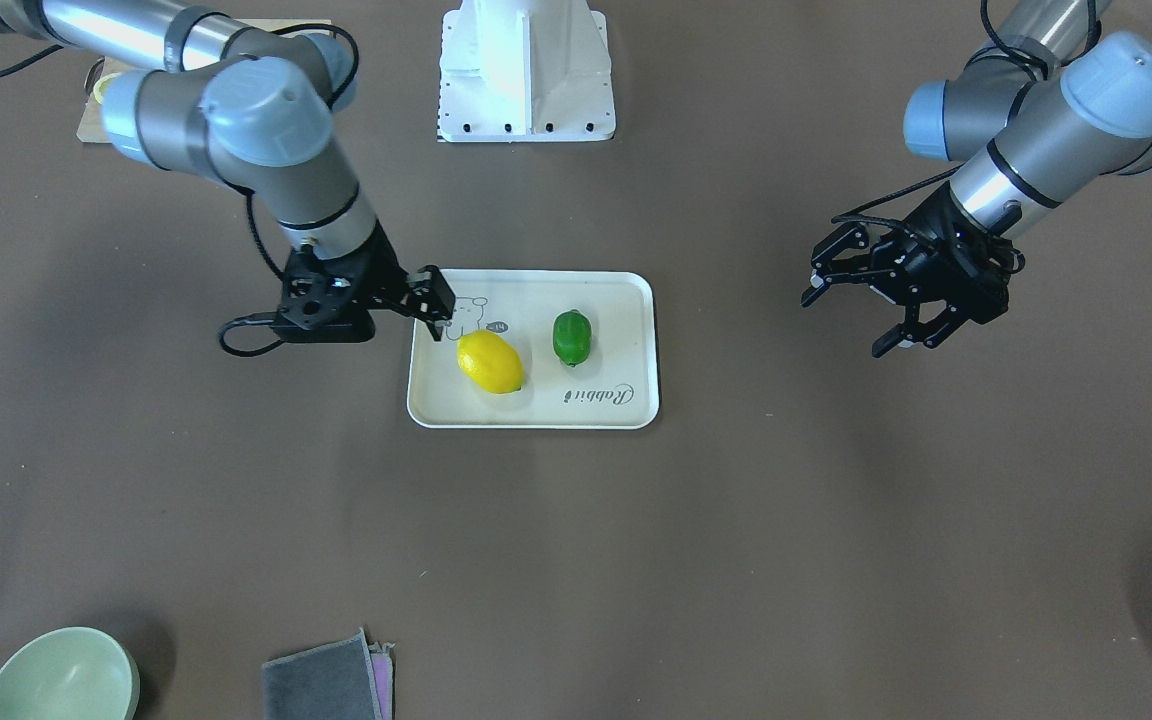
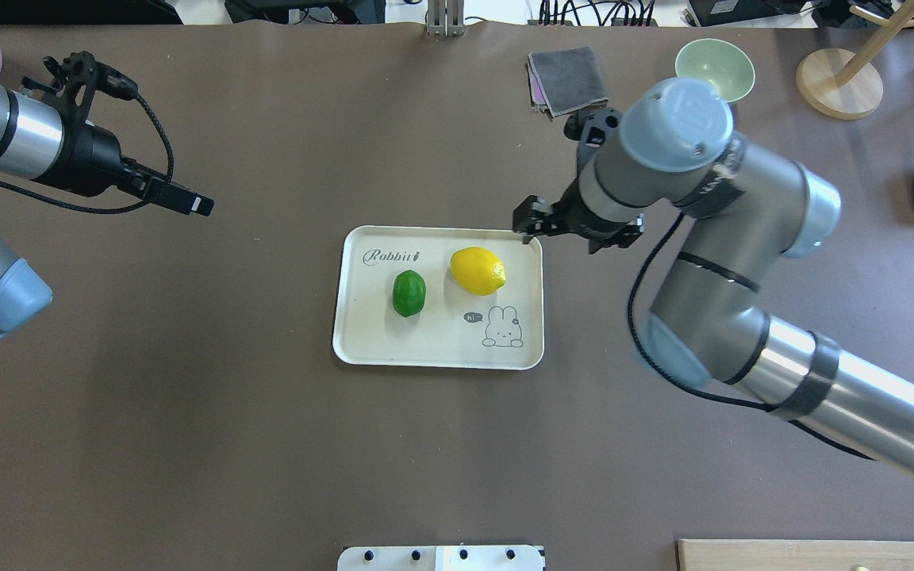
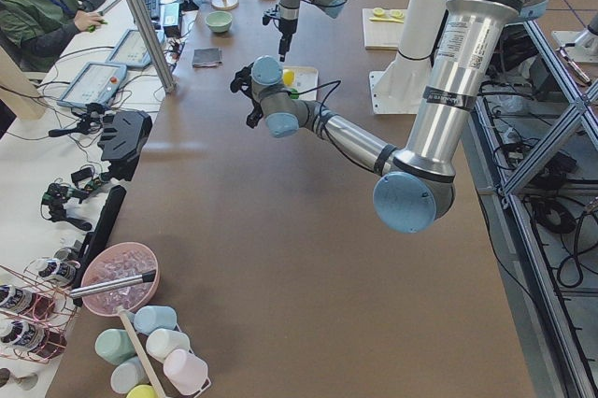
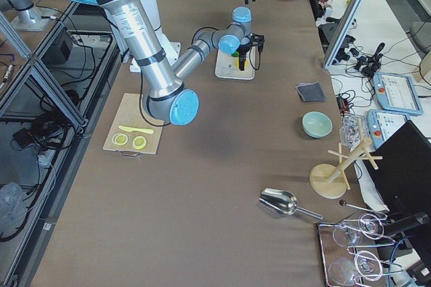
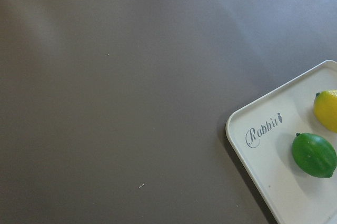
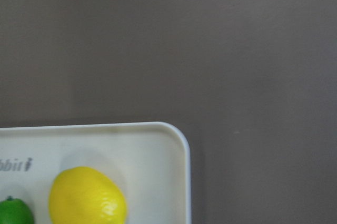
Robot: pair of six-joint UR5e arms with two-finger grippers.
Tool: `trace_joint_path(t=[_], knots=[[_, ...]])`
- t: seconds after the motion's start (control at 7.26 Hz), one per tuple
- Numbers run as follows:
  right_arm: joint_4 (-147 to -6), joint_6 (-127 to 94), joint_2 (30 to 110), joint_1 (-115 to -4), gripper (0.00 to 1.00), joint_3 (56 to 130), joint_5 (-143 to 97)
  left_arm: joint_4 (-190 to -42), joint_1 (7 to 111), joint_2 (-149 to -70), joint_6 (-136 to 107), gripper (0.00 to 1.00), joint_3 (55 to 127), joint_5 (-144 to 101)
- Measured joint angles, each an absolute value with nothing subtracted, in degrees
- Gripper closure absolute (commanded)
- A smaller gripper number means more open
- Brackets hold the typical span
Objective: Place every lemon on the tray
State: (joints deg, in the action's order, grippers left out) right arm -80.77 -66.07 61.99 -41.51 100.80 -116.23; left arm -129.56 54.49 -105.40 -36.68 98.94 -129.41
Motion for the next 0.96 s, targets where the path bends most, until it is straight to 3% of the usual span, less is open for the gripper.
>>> trace_joint_path(t=[0.55,0.96], knots=[[-80.5,-25.87,91.07,-62.81,0.0,109.8,-119.64,-129.33,55.14,-103.99,-35.34,0.01,98.88,-129.3],[-80.72,6.16,100.44,-85.57,0.0,104.08,-128.61,-118.31,66.48,-102.97,-20.4,0.01,98.74,-133.68]])
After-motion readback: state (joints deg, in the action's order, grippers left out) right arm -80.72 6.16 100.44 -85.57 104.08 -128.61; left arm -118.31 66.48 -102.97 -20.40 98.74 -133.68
